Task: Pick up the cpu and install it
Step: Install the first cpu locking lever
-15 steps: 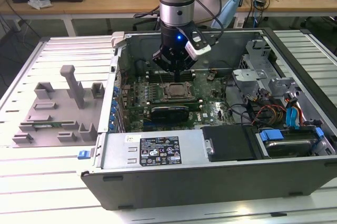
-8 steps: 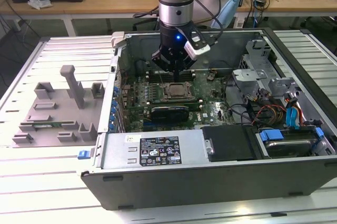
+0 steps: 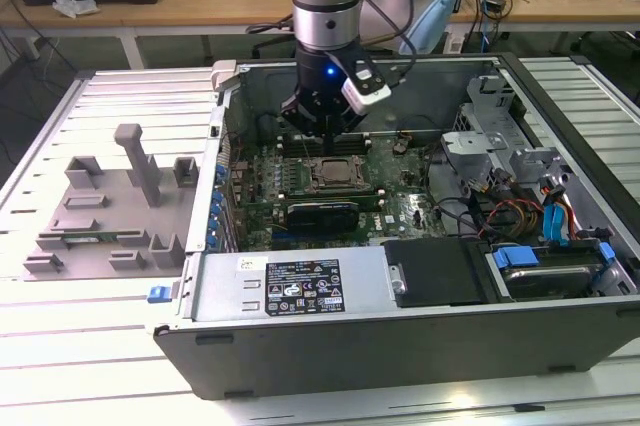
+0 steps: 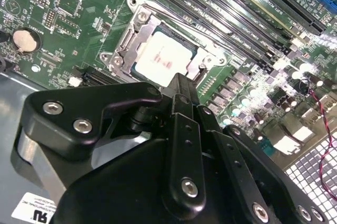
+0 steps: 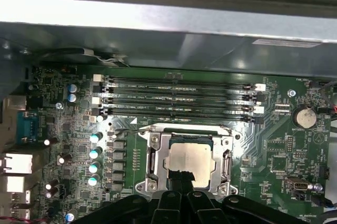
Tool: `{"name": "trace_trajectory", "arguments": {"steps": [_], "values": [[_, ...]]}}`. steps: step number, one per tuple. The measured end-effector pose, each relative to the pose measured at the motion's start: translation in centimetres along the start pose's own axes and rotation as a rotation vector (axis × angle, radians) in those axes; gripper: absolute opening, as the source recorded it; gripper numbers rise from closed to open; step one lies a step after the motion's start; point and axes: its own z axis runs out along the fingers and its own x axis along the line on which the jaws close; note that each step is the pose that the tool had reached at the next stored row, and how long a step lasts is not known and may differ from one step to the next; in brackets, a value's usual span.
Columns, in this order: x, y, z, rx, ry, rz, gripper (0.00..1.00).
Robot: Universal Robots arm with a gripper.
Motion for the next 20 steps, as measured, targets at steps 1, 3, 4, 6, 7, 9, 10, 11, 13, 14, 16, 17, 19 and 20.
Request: {"name": "trace_trajectory", "arguments": {"steps": [1,3,4,6,7,9,10,11,13,14,16,17,19,20], "values": [[0.07,0.0,0.0,0.0,0.0,0.0,0.11],[0.23,0.01,-0.01,0.0,0.0,0.0,0.11],[0.31,0.02,-0.01,0.0,0.0,0.0,0.11],[0.48,0.02,-0.01,0.0,0.0,0.0,0.11],[0.57,0.03,-0.02,0.0,0.0,0.0,0.11],[0.85,0.04,-0.03,0.0,0.0,0.0,0.11],[1.0,0.05,-0.03,0.0,0.0,0.0,0.11],[1.16,0.05,-0.04,0.0,0.0001,0.0,0.11],[1.53,0.07,-0.05,0.0001,0.0,0.0,0.11],[1.71,0.08,-0.05,0.0001,0.0,0.0,0.11],[2.17,0.1,-0.07,0.0001,0.0,0.0,0.11],[2.47,0.12,-0.08,0.0,0.0,0.0,0.11],[2.81,0.14,-0.08,0.0,0.0,0.0,0.11],[3.21,0.16,-0.1,0.0,0.0,0.0,0.11]]}}
